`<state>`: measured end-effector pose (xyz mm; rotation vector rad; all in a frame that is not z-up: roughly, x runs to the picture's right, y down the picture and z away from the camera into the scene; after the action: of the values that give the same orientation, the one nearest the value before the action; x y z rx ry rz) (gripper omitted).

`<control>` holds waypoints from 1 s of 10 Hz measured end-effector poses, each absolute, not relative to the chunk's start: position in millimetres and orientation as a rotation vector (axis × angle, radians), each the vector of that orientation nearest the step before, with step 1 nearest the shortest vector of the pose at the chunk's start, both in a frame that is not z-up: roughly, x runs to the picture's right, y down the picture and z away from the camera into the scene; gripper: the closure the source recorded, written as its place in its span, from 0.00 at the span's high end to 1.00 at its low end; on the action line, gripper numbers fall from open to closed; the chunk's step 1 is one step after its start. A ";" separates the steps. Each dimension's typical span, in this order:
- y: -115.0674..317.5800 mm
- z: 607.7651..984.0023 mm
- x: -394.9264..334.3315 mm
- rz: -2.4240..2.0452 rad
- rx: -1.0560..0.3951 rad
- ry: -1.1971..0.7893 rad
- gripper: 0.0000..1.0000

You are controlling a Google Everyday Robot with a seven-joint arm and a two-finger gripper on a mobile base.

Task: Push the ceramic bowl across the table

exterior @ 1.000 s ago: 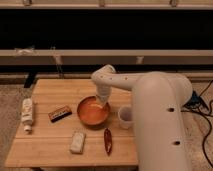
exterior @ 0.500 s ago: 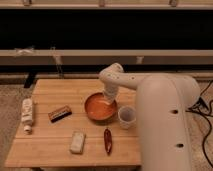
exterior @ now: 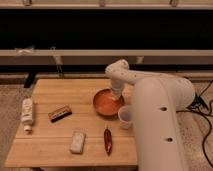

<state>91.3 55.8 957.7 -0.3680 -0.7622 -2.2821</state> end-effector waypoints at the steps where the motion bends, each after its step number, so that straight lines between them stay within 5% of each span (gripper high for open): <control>1: 49.4 962.0 99.7 -2.278 -0.387 -0.758 0.00; 5: 31.2 961.4 122.2 -2.284 -0.423 -0.714 0.03; 10: 6.8 918.8 99.0 -2.339 -0.168 -0.710 0.50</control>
<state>99.0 6.8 918.8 -0.1680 -0.7104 -2.3386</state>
